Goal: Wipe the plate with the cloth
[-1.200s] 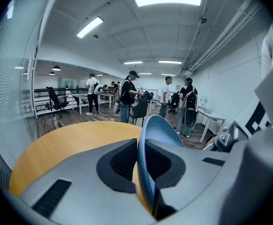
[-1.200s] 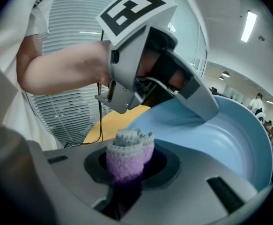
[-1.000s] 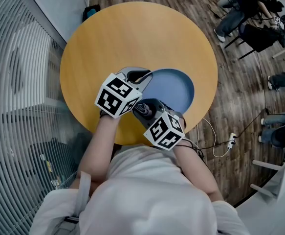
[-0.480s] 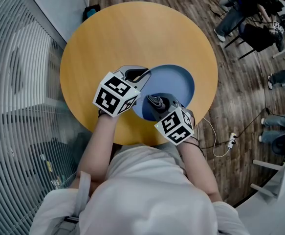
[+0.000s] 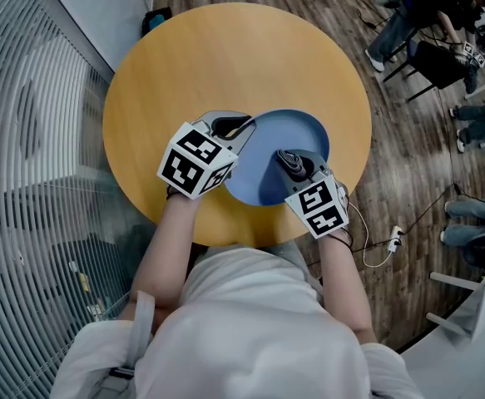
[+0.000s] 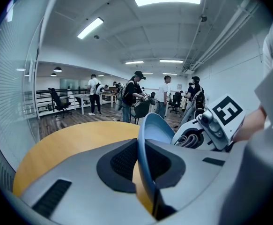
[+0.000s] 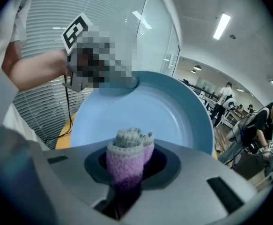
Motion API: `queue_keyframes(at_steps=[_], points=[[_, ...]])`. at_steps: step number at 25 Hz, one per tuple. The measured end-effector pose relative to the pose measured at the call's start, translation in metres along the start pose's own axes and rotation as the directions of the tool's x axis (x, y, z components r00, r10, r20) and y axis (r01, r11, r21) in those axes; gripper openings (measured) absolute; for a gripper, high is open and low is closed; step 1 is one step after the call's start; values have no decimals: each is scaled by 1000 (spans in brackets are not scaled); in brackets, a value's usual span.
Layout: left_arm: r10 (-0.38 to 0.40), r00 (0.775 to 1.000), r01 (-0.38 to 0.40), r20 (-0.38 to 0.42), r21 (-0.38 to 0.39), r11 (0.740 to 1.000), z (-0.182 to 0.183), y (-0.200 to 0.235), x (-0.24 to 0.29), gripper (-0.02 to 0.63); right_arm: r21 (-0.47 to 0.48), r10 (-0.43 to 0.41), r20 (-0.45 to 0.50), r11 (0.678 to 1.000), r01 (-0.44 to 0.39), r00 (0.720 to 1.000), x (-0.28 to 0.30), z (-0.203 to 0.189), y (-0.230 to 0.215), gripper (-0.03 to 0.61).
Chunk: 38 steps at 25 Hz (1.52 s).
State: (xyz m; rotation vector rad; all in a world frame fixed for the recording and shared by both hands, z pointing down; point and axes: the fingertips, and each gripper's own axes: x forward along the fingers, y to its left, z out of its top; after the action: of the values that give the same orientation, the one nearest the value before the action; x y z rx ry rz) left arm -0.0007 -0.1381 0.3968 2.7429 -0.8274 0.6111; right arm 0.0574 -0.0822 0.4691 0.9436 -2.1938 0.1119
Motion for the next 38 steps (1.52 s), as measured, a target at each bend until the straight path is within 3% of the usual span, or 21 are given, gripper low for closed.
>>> queue_keyframes(at_steps=[10,22,27,33,38], points=[[-15,1000,15,-7,-6,1000,0,-5,3,28,30,-127,12,991,127,992,-21,-6,-47,89],[-18,1000,18,-17,-1,1000,-2,-8,3,26,115,-214,10,971,212,977,-35,-15,-69,89],[-16,1000,16,-17,0,1000,-2,-7,2,26,132,-202,-4,971,201,979,-35,-20,-68,89],[-39,999,39,-19,3,999,0,-10,6,28,64,-130,-26,989,131,991,-27,-24,-52,89],[-47,999,47,-19,-1,999,-6,-12,8,28,62,-90,-35,994,92,995,-22,-31,-40,89]])
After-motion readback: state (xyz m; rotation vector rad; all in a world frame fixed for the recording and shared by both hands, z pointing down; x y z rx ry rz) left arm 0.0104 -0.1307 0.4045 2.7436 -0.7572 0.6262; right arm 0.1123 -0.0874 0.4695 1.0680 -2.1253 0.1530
